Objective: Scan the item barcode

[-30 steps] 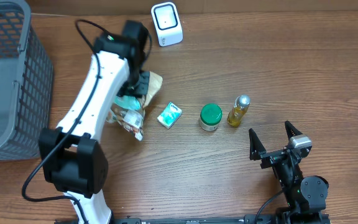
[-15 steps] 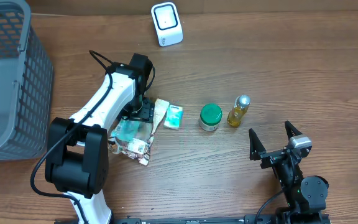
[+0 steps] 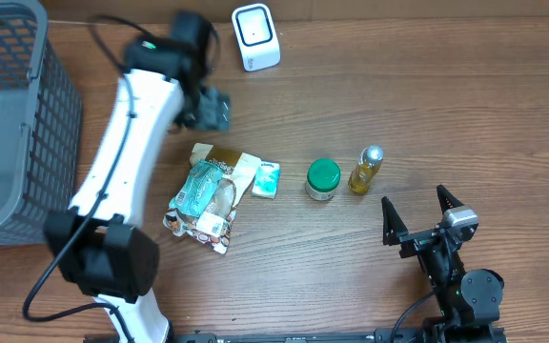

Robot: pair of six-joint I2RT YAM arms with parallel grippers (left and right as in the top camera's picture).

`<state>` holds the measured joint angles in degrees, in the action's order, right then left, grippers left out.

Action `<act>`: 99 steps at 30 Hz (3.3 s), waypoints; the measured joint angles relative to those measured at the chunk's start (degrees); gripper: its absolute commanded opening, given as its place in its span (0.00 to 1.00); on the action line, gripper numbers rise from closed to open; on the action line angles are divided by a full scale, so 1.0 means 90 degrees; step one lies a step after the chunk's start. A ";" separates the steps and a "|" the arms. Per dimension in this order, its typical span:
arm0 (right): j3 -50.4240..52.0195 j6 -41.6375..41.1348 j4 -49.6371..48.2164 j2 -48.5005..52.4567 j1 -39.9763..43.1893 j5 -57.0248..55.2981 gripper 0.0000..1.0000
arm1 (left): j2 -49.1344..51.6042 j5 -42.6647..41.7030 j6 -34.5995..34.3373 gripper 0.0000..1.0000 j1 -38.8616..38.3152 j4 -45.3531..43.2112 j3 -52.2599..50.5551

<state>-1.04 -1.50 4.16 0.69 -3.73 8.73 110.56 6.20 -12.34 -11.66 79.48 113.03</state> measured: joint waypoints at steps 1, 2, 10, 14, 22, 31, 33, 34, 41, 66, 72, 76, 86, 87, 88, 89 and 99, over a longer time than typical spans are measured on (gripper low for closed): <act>0.0000 0.0000 -0.0002 0.0000 0.0000 0.0002 1.00 | -0.0010 0.0005 0.0002 1.00 0.0172 0.0017 0.0291; 0.0000 0.0000 -0.0002 0.0000 0.0000 0.0000 1.00 | -0.0015 0.0007 0.0002 1.00 0.0357 0.0010 0.0537; 0.0000 0.0002 -0.0005 0.0000 0.0000 0.0002 1.00 | -0.0078 0.0010 0.0002 0.99 0.1530 0.0027 0.0903; 0.0000 0.0002 0.0000 0.0000 0.0000 0.0000 1.00 | -0.0078 0.0010 0.0002 1.00 0.1642 0.0027 0.0903; 0.0000 0.0002 -0.0002 0.0000 0.0000 0.0000 1.00 | -0.0078 0.0007 0.0002 1.00 0.1642 0.0027 0.0903; 0.0000 0.0000 0.0000 0.0000 0.0000 0.0002 1.00 | -0.0078 0.0007 0.0002 0.99 0.1642 0.0027 0.0903; 0.0000 0.0000 -0.0005 0.0000 0.0000 0.0002 1.00 | -0.0078 0.0010 0.0002 0.99 0.1642 0.0027 0.0903; 0.0000 0.0000 -0.0005 0.0000 0.0000 0.0002 1.00 | -0.0078 0.0007 0.0005 0.99 0.1642 0.0027 0.0903; 0.0000 0.0000 -0.0007 0.0000 0.0000 0.0000 1.00 | -0.0078 0.0007 0.0002 1.00 0.1642 0.0027 0.0903; 0.0000 -0.0002 -0.0002 0.0000 0.0000 0.0000 1.00 | -0.0078 0.0007 0.0002 1.00 0.1642 0.0027 0.0903; 0.0000 0.0000 -0.0002 0.0000 0.0000 0.0002 1.00 | -0.0078 0.0007 0.0002 1.00 0.1642 0.0027 0.0903; 0.0000 -0.0002 -0.0002 0.0000 0.0000 0.0002 1.00 | -0.0078 0.0007 0.0002 1.00 0.1642 0.0027 0.0903; 0.0000 -0.0457 -0.0044 0.0000 0.0000 0.0012 1.00 | -0.0078 0.0007 0.0005 0.99 0.1642 0.0027 0.0903; 0.0000 -0.0571 -0.0056 0.0000 0.0000 0.0010 1.00 | -0.0078 0.0007 0.0002 1.00 0.1642 0.0027 0.0903; 0.0000 -0.0692 -0.0053 0.0000 0.0000 0.0010 1.00 | -0.0078 0.0007 0.0002 0.99 0.1642 0.0027 0.0903; 0.0000 -0.0733 -0.0049 0.0000 0.0000 0.0012 1.00 | -0.0078 0.0007 0.0005 1.00 0.1642 0.0027 0.0903; -0.2220 -0.0942 0.1647 0.0350 0.0000 -0.0102 1.00 | -0.0078 0.0007 0.0002 1.00 0.1642 0.0029 0.0903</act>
<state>-21.02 -9.98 18.98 3.84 -3.73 7.81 109.86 6.26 -12.32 3.11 79.75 121.16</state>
